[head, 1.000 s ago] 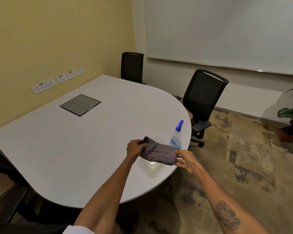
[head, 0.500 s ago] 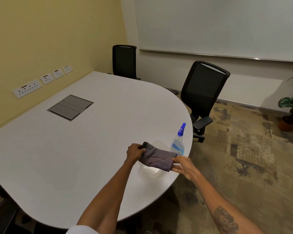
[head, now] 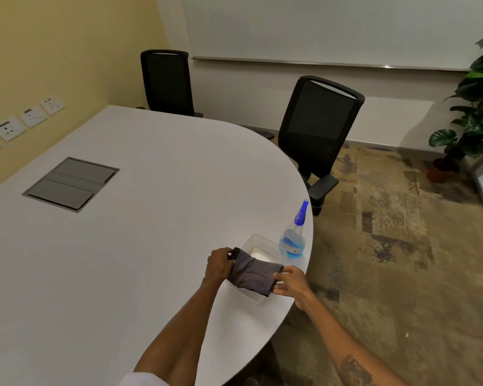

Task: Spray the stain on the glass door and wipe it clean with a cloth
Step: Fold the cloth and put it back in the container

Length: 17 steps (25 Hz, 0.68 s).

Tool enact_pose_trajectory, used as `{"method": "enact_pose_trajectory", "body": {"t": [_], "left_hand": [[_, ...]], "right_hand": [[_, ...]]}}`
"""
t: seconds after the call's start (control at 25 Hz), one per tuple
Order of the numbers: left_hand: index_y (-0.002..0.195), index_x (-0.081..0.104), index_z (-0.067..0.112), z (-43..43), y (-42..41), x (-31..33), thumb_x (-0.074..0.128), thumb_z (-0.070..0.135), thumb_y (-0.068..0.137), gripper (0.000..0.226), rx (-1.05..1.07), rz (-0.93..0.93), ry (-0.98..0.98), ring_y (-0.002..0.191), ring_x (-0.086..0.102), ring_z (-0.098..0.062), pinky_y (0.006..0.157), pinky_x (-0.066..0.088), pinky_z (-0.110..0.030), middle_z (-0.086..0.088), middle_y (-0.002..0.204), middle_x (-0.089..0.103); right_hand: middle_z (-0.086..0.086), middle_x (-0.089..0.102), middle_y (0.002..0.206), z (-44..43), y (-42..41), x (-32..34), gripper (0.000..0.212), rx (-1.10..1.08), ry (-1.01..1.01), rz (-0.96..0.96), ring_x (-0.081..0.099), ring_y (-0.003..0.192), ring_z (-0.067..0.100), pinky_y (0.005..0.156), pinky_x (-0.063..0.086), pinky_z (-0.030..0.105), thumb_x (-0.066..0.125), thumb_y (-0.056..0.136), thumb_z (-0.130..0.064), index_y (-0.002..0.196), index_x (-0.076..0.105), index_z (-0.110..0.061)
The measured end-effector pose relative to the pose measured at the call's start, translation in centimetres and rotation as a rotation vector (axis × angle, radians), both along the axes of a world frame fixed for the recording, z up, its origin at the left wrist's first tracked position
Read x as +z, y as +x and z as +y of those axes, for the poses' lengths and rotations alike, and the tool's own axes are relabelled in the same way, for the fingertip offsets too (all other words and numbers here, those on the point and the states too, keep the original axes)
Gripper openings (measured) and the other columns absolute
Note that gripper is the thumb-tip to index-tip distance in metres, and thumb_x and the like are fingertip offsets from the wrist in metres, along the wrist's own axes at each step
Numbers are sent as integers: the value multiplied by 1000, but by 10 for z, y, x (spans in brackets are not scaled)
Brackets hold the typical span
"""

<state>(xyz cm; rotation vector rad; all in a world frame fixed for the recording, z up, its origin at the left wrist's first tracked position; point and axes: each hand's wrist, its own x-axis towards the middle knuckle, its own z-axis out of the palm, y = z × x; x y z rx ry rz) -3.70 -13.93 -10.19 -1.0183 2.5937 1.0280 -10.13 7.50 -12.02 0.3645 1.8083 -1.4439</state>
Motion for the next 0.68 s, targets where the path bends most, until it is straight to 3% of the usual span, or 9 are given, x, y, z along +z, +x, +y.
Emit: {"method": "enact_pose_trajectory", "body": {"t": [0.12, 0.32, 0.68], "left_hand": [[129, 65, 10, -7, 2, -14, 66, 12, 90, 39, -53, 3, -21, 116, 64, -30, 99, 48, -32, -12, 126, 68], [115, 72, 5, -5, -3, -27, 61, 7, 88, 30, -109, 6, -41, 106, 67, -31, 85, 50, -32, -12, 113, 73], [114, 72, 9, -1, -9, -39, 57, 6, 85, 32, -146, -24, -99, 103, 68, -29, 86, 55, -34, -10, 112, 73]], "right_hand": [[14, 64, 111, -11, 6, -7, 36, -12, 54, 24, 72, 84, 28, 67, 64, 38, 68, 91, -4, 121, 51, -12], [15, 65, 109, -19, 12, -26, 29, -57, 137, 44, 74, 83, 30, 74, 64, 46, 67, 92, -4, 116, 52, -10], [16, 65, 112, -28, 18, -36, 34, 25, 250, 98, 74, 84, 28, 68, 65, 38, 70, 90, -7, 116, 49, -14]]}}
